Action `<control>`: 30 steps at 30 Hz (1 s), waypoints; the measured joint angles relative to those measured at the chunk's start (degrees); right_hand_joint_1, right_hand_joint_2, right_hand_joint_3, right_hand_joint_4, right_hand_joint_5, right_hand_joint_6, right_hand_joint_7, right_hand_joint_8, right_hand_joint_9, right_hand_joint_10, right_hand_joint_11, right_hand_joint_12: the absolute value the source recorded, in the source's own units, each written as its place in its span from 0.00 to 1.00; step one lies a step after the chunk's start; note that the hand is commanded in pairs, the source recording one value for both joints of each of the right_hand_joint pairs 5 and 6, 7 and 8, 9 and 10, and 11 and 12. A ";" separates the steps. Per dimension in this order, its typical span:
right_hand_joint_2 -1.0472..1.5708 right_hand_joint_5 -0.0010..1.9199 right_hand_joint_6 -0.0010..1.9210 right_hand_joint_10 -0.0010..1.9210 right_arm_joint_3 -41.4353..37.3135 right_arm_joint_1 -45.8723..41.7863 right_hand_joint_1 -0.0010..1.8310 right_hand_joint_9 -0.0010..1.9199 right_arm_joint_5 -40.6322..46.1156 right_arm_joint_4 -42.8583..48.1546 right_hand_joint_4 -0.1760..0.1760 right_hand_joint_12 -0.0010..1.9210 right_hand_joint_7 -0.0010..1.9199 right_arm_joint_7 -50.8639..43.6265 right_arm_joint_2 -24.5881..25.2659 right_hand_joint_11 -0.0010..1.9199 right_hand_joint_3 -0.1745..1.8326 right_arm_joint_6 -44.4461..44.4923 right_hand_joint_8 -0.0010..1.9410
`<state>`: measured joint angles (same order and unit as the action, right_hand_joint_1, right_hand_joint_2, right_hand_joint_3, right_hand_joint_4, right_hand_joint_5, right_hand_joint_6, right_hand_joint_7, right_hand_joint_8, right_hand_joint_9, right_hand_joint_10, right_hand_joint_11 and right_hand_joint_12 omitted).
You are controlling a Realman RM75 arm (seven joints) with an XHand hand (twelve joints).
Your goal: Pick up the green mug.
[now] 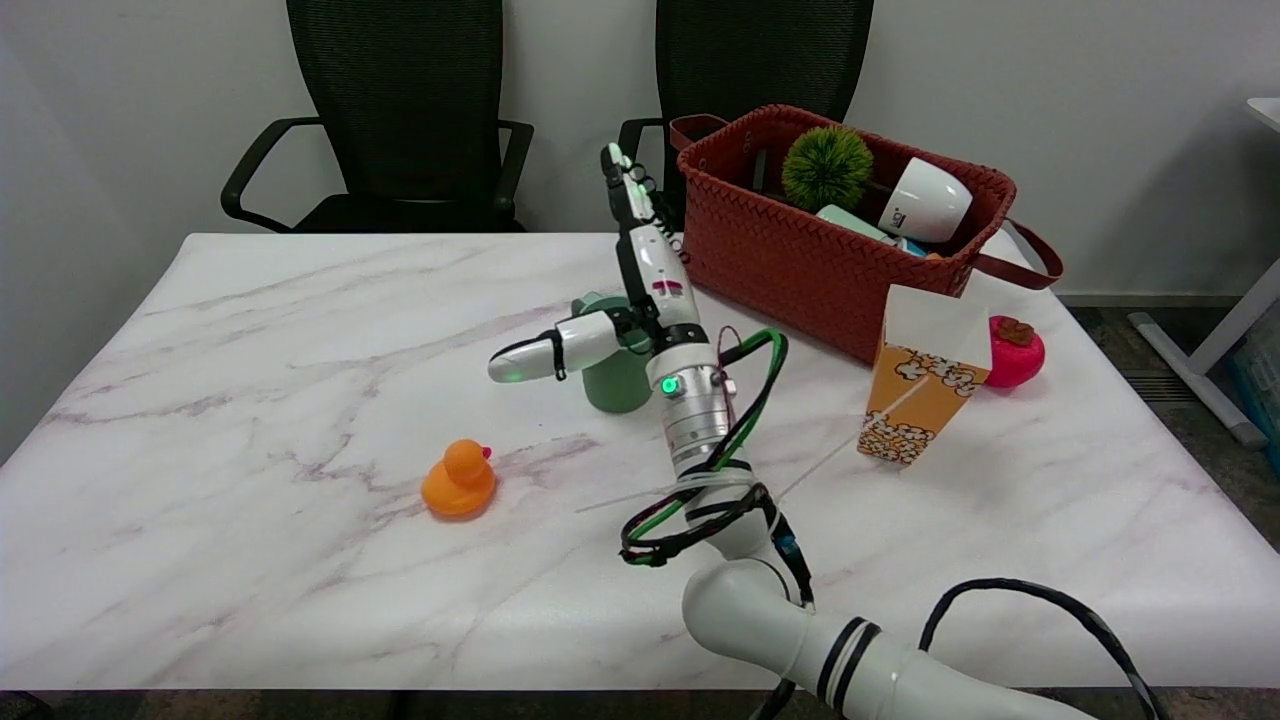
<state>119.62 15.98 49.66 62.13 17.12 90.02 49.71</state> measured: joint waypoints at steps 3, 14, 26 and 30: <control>0.32 0.00 0.00 0.00 0.29 -0.49 0.57 0.00 1.97 0.65 0.50 0.00 0.00 0.00 -0.55 0.00 0.04 0.52 0.00; 0.32 0.00 0.00 0.00 1.95 -1.59 0.61 0.00 9.73 3.00 0.50 0.00 0.00 0.03 -3.23 0.00 0.04 1.56 0.00; 0.34 0.00 0.00 0.00 2.75 -1.56 0.60 0.00 15.99 3.04 0.50 0.00 0.00 0.11 -5.68 0.00 0.07 1.90 0.00; 0.34 0.00 0.00 0.00 2.89 -1.23 0.60 0.00 17.59 2.23 0.50 0.00 0.00 0.19 -6.23 0.00 0.07 1.96 0.00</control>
<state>122.52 14.75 67.26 64.36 17.31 83.78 51.67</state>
